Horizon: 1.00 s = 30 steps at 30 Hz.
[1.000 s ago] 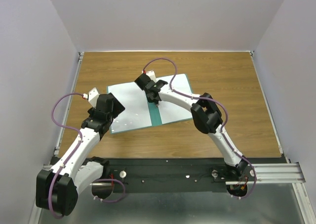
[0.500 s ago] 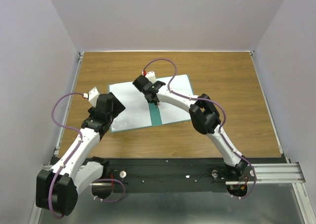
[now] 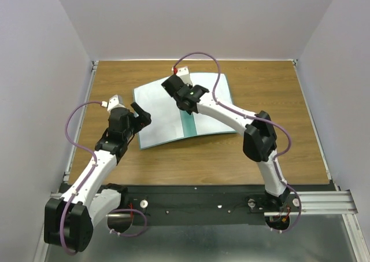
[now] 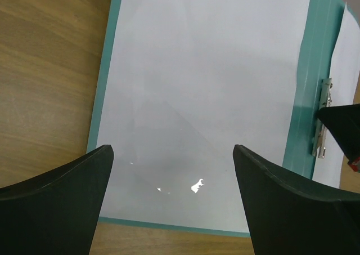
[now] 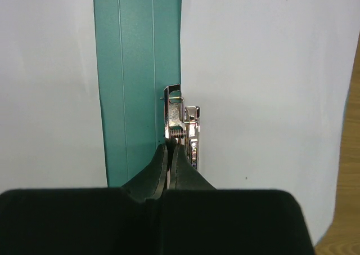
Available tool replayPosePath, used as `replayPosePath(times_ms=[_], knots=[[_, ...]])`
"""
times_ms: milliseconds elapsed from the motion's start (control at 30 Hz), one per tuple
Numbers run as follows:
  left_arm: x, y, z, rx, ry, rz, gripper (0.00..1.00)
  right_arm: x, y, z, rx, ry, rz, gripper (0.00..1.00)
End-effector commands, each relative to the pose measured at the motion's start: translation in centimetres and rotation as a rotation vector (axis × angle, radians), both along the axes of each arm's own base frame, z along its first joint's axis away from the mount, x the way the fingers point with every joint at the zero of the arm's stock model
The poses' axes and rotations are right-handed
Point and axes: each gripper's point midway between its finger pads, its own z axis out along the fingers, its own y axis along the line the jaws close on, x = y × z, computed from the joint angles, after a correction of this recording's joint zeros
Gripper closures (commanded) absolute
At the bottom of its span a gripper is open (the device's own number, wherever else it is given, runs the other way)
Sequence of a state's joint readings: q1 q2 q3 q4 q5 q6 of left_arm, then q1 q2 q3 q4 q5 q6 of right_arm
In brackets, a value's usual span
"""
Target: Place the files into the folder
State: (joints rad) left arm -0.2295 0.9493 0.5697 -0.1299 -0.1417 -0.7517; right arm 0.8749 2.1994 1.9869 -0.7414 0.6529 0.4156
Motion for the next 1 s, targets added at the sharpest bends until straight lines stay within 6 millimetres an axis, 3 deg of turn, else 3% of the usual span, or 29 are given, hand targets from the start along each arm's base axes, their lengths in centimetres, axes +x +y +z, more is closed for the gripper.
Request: replayPosePath(times_ms=[0,200,267,400,500,733,967], knots=[[1.4,-2.0,3.2,-0.044,-0.154,-0.146,0.03,0.9,-2.3,6.0,0.010,-0.125,-0.021,0.99],[1.7,-1.6,4.8,-0.054,-0.252,-0.200,0.03,1.0,-4.3,9.8,0.099,-0.137,0.003,0.99],[1.2,-2.1,4.6,-0.077,-0.266,-0.258,0.03,1.0,-4.6,10.8,0.126,-0.133,0.032,0.99],[-0.1,-3.6,7.1,-0.110,-0.391,-0.380,0.03,1.3,-6.5,12.1,0.202,-0.119,0.061,0.99],[-0.8,-3.8,7.6,-0.120,-0.421,-0.390,0.03,1.1,-7.1,13.0,0.253,-0.117,0.092,0.99],[-1.8,-5.5,7.7,-0.179,-0.434,-0.498,0.03,0.3,-6.1,14.1,0.346,-0.105,0.164,0.99],[-1.3,-4.0,7.4,-0.151,-0.388,-0.403,0.03,0.6,-6.6,15.6,0.367,-0.135,0.150,0.99]])
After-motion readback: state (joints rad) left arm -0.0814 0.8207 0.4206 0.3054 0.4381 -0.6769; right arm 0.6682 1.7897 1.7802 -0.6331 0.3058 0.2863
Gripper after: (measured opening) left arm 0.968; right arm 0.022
